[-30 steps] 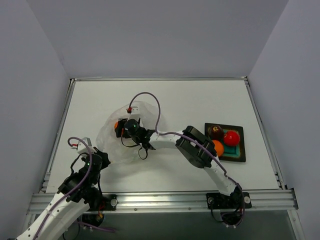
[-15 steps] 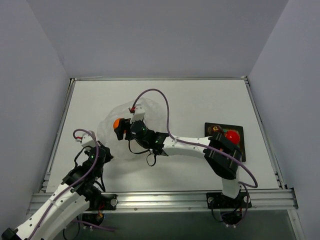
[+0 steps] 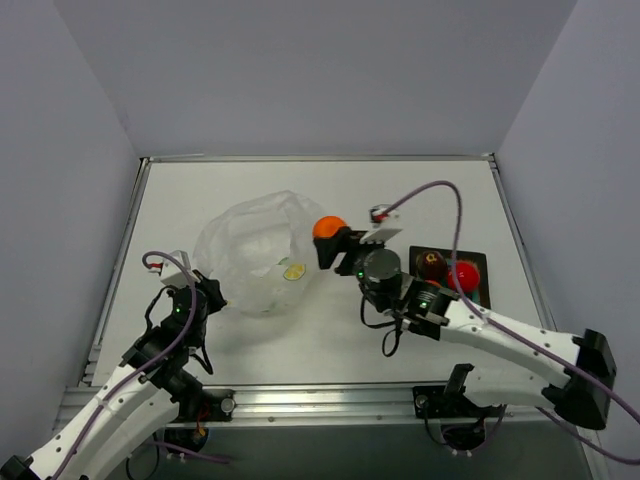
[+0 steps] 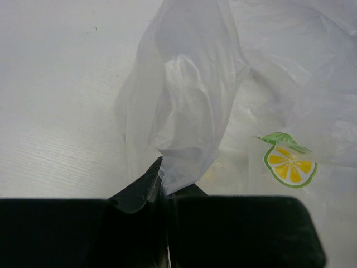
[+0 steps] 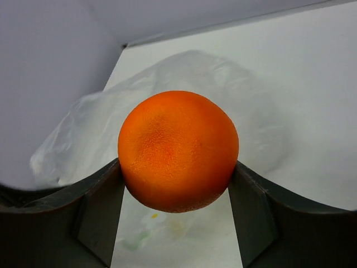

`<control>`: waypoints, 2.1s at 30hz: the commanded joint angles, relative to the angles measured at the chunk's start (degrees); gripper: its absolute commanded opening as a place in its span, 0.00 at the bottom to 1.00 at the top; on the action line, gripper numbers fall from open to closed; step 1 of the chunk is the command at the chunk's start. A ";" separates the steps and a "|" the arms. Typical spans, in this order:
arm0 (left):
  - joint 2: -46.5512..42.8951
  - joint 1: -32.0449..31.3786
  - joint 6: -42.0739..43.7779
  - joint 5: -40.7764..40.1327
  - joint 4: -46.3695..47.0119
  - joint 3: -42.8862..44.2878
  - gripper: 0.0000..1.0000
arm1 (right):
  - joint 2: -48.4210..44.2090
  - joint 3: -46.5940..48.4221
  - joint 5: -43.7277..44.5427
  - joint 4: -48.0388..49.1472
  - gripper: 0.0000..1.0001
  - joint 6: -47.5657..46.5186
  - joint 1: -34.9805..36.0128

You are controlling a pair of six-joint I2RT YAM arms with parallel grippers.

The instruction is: Take the fake fruits out of the plastic bag

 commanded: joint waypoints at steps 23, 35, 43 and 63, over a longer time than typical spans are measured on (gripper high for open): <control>-1.44 -0.56 5.01 11.52 10.03 -2.69 0.02 | -26.69 -19.72 19.97 -52.31 0.37 40.52 -40.07; -1.89 -2.49 4.57 10.47 10.12 -2.78 0.02 | -17.97 -22.36 14.70 -43.87 0.38 41.14 -41.39; -1.36 -2.40 4.48 10.30 10.47 -2.96 0.02 | -17.71 -25.61 12.24 -39.92 0.40 40.44 -45.08; 0.58 -2.40 4.75 10.21 11.52 -2.96 0.02 | -20.43 -24.38 8.11 -38.42 0.90 33.59 -45.70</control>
